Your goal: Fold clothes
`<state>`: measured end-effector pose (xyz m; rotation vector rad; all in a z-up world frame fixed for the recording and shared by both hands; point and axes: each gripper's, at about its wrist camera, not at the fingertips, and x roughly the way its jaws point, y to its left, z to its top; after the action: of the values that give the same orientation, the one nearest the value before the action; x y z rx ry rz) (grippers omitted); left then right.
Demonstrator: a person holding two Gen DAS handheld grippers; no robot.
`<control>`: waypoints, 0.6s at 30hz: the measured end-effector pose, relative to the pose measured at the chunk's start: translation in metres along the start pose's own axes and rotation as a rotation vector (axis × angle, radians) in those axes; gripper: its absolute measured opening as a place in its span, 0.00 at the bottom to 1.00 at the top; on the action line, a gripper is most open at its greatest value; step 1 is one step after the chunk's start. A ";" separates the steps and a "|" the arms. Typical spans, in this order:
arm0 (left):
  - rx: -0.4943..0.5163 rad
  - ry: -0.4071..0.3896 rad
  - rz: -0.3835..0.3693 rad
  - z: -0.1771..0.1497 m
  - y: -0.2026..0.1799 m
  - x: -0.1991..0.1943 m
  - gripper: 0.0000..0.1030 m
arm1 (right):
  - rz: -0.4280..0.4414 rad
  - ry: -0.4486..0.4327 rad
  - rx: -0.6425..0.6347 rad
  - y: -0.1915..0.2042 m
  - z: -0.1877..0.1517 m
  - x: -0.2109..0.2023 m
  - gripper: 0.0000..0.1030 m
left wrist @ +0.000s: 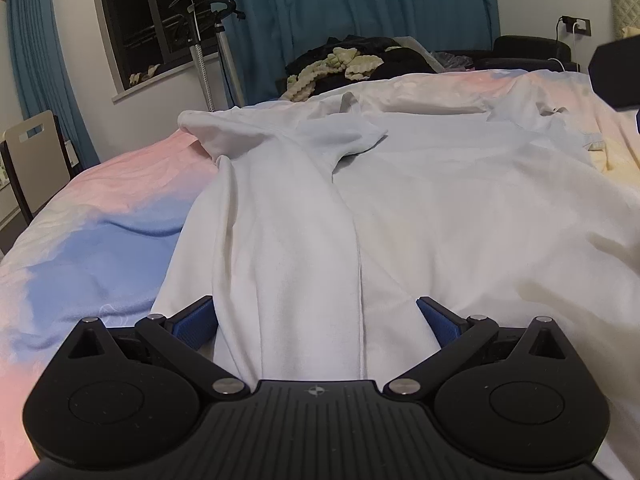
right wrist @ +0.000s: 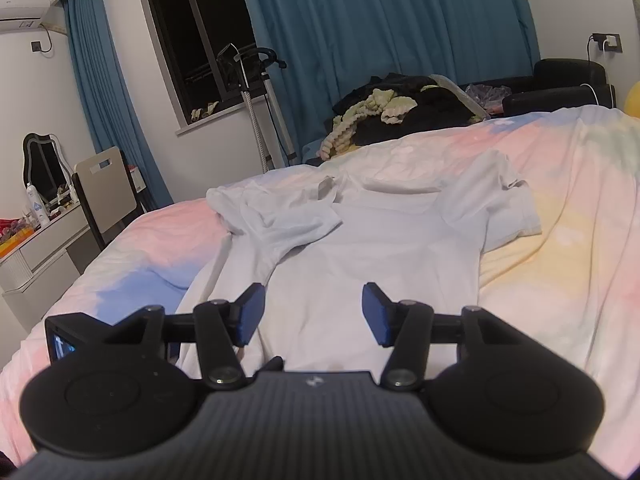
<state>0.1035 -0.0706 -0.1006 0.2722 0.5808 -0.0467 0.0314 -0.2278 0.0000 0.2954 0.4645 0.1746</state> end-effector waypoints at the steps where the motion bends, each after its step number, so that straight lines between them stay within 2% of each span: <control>1: 0.004 0.000 0.003 0.000 -0.001 0.000 1.00 | -0.002 0.000 -0.001 0.000 0.000 0.000 0.54; 13: 0.023 0.003 0.012 0.000 -0.002 0.002 1.00 | -0.010 0.027 0.024 -0.002 -0.003 0.003 0.56; 18: 0.023 0.004 0.012 0.000 -0.002 0.001 1.00 | 0.012 0.010 0.055 -0.001 -0.001 -0.005 0.57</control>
<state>0.1045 -0.0726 -0.1020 0.2986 0.5827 -0.0414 0.0271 -0.2297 0.0009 0.3516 0.4782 0.1753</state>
